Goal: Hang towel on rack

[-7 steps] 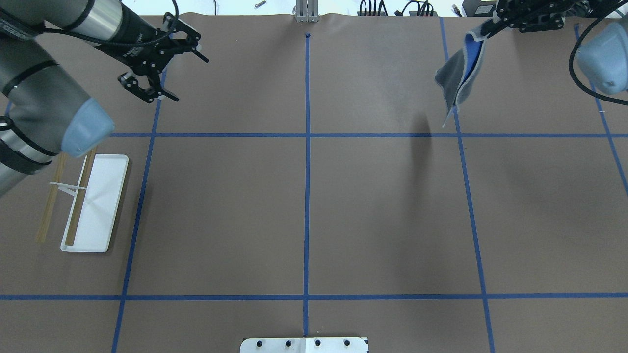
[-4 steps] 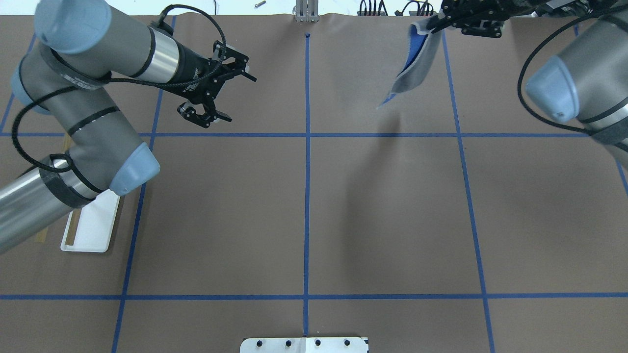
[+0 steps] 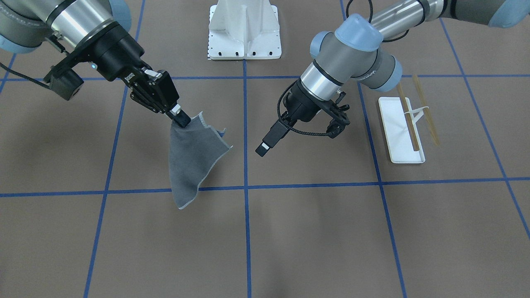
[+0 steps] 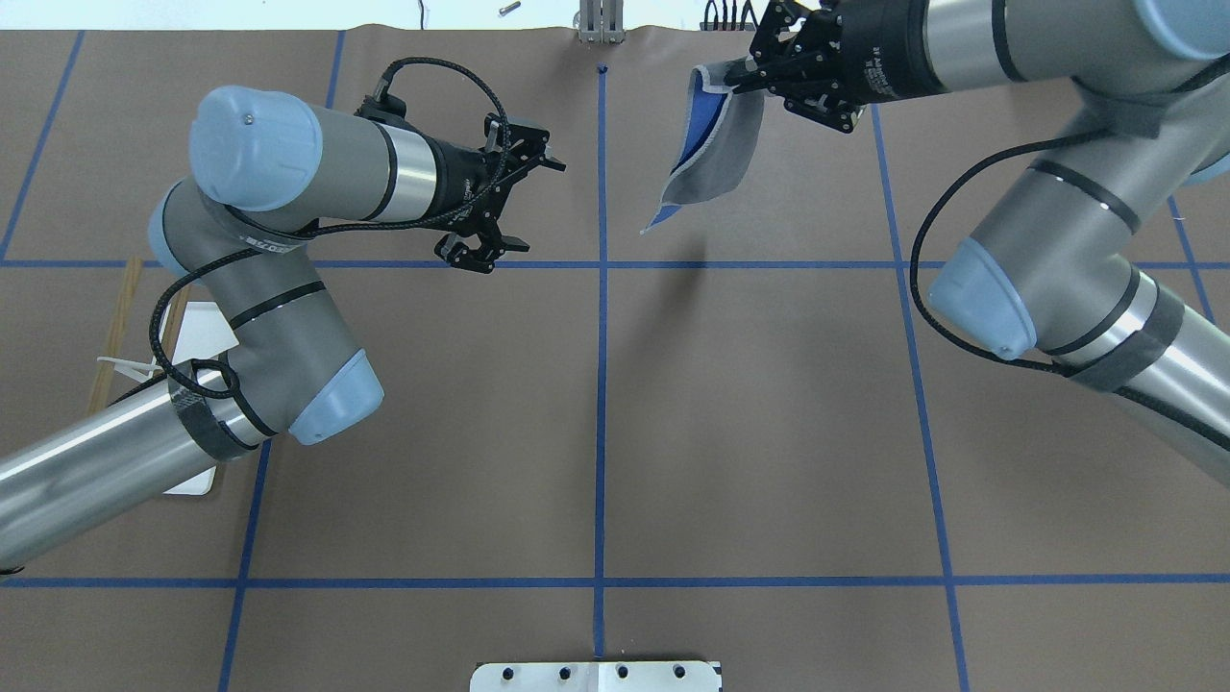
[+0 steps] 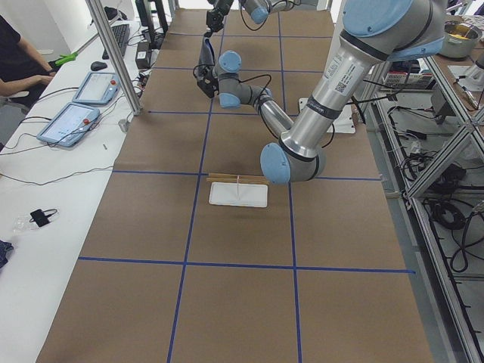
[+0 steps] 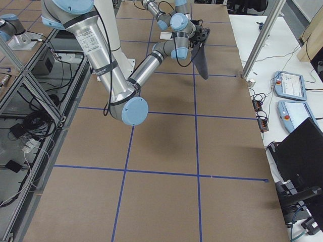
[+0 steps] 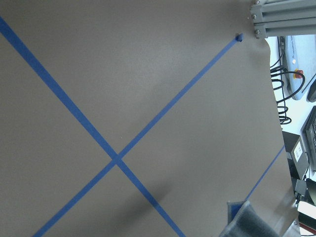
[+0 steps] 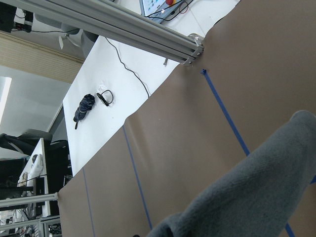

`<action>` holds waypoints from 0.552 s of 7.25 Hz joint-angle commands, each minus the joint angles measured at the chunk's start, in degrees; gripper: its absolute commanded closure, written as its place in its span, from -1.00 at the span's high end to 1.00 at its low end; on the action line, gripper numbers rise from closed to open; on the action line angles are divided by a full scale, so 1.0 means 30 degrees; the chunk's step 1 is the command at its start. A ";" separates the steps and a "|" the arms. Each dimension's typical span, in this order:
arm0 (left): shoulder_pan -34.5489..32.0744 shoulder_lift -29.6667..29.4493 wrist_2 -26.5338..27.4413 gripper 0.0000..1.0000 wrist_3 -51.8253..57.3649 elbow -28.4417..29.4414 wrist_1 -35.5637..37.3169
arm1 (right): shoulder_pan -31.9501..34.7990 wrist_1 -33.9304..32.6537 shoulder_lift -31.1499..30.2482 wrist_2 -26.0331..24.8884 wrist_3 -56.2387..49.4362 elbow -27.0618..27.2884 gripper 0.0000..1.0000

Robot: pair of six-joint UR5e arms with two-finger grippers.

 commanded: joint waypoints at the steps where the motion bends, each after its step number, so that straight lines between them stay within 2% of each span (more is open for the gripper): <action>1: 0.0019 -0.0591 0.0077 0.95 -0.0519 0.0046 -0.0045 | -0.0962 0.0032 -0.0028 -0.1876 0.0182 0.0851 -1.00; 4: 0.0048 -0.1146 0.0048 0.95 -0.1864 -0.0100 -0.0104 | -0.1669 0.0032 -0.0175 -0.3316 0.0153 0.1236 -1.00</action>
